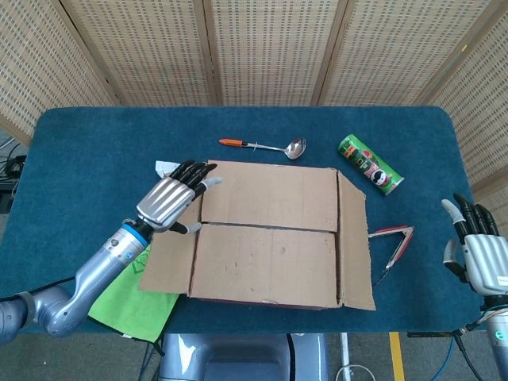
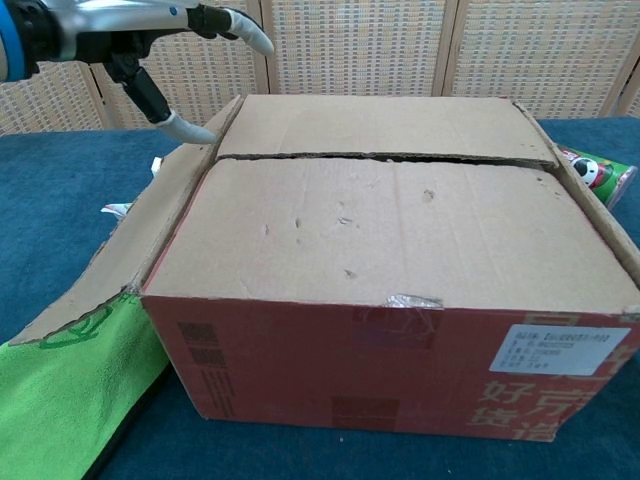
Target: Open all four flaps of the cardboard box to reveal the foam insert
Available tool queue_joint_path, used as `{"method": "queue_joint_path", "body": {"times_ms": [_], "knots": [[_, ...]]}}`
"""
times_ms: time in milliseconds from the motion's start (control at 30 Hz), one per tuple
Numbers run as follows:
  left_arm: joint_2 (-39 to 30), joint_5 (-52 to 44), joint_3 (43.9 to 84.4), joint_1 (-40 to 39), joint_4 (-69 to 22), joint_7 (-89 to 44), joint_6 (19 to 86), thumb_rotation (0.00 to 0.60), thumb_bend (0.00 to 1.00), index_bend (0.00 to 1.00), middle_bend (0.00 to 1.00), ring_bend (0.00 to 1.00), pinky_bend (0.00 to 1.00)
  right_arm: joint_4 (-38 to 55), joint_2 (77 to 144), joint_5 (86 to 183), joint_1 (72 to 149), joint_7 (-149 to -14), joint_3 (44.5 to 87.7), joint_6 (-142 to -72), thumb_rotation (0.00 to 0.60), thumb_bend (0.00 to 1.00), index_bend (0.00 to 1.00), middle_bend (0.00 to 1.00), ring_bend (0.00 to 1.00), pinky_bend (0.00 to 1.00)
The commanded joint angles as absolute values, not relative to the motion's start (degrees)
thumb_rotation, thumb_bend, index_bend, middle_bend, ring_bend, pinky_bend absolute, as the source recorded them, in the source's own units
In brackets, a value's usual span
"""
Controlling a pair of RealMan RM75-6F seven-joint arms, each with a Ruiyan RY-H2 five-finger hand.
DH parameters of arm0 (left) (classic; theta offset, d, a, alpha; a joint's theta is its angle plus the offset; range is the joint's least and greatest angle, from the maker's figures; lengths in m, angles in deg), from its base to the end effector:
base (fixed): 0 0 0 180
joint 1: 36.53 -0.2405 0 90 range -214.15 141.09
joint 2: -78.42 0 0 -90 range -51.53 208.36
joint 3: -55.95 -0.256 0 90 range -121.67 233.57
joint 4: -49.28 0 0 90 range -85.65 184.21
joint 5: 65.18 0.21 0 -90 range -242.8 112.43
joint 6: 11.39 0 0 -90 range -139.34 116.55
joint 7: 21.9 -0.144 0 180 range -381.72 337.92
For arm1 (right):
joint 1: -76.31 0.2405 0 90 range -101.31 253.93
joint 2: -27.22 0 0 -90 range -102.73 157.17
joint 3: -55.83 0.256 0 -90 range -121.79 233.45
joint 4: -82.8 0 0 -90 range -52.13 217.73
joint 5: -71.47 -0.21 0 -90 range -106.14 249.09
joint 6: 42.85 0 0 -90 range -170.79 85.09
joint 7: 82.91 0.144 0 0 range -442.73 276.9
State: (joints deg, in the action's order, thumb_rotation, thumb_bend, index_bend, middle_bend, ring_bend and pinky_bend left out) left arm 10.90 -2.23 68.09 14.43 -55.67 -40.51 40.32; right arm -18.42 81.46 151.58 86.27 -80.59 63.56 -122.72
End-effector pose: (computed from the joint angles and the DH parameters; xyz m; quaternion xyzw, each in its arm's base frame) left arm -0.0732 0.3475 0.0743 -0.7844 -0.3056 -0.4012 0.3610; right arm -0.2812 -0.2221 0.2031 0.5814 -0.3914 0.4122 0.5821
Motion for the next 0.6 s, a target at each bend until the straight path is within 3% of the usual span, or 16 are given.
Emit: {"method": "queue_joint_path", "body": {"times_ms": [33,600], "knots": [[7.69,-4.7,68.43,16.36,-53.94,-44.64,41.07,0.563,0.24,0.11,0.0,0.0,0.0,-18.22,81.46,151.45,86.2,-80.41,63.57,-122.7,0.6,0.83,0.0,0.0,0.0,0.0],[1.15,-12.31,67.97,20.21,-52.59,-52.62,42.12,0.565,0.22,0.08,0.0,0.0,0.0,-17.09,81.09,151.02,85.72,-78.76,63.65,-122.68,0.6,0.83,0.0,0.0,0.0,0.0]]}}
